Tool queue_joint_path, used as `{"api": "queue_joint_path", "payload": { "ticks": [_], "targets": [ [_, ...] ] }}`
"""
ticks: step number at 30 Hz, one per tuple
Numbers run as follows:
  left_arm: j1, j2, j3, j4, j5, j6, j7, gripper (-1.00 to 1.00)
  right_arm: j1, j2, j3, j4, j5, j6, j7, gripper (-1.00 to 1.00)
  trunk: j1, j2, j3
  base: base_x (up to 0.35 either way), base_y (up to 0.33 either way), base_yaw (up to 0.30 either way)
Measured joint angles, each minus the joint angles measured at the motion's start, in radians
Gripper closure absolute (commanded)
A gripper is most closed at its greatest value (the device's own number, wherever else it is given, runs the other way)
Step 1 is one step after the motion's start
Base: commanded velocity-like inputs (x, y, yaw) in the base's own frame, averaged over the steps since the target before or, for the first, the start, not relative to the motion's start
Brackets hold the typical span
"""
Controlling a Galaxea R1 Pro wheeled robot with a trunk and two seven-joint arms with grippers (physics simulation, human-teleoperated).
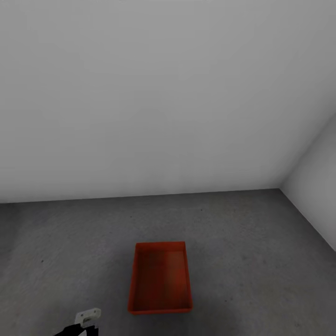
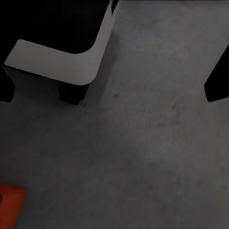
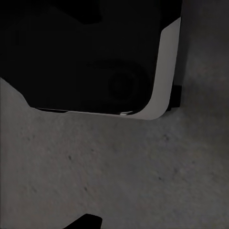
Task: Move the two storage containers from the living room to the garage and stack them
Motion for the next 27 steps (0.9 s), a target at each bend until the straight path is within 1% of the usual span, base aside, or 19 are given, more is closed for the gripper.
{"api": "queue_joint_path", "payload": {
  "ticks": [7, 15, 16, 17, 18, 21, 23, 27],
  "targets": [
    [0.021, -0.005, 0.000, 0.000, 0.000, 0.000, -0.001, -1.00, 0.000, 0.003, 0.000, 0.000, 0.002, 0.005, 0.003, -1.00, 0.000, 0.000, 0.000, 0.000, 0.000, 0.000],
    [0.025, -0.013, -0.001, 0.000, -0.001, 0.000, -0.003, -1.00, 0.000, 0.007, 0.001, 0.000, 0.004, 0.009, 0.005, -1.00, 0.000, 0.000, 0.000, 0.000, 0.000, 0.000],
    [0.026, -0.017, -0.001, 0.001, 0.000, 0.001, -0.009, -1.00, 0.000, 0.007, 0.000, 0.000, 0.002, 0.013, 0.002, -1.00, 0.000, 0.000, 0.000, 0.000, 0.000, 0.000],
    [0.027, -0.017, -0.001, 0.001, 0.000, 0.000, -0.010, -1.00, 0.002, 0.008, 0.000, 0.000, 0.002, 0.013, 0.002, -1.00, 0.000, 0.000, 0.001, 0.000, 0.000, 0.000],
    [0.049, -0.016, 0.000, 0.000, -0.001, -0.001, -0.011, -1.00, 0.013, 0.011, -0.001, 0.000, 0.001, 0.012, 0.002, -1.00, 0.000, 0.000, 0.002, 0.000, 0.000, 0.000],
    [0.053, -0.017, -0.001, 0.000, -0.001, -0.001, -0.012, -1.00, 0.014, 0.011, 0.000, 0.000, 0.002, 0.010, 0.003, -1.00, 0.000, 0.000, 0.007, 0.000, 0.000, 0.000],
    [0.056, -0.022, -0.001, 0.001, -0.002, 0.000, -0.013, -1.00, 0.014, 0.012, 0.000, 0.000, 0.002, 0.007, 0.003, -1.00, 0.000, 0.000, 0.009, 0.000, 0.000, 0.000],
    [0.059, -0.023, 0.000, 0.001, -0.001, 0.002, -0.012, -1.00, 0.014, 0.012, 0.000, 0.000, 0.002, 0.011, 0.003, -1.00, 0.000, 0.000, 0.012, -0.032, 0.000, 0.000]
  ]
}}
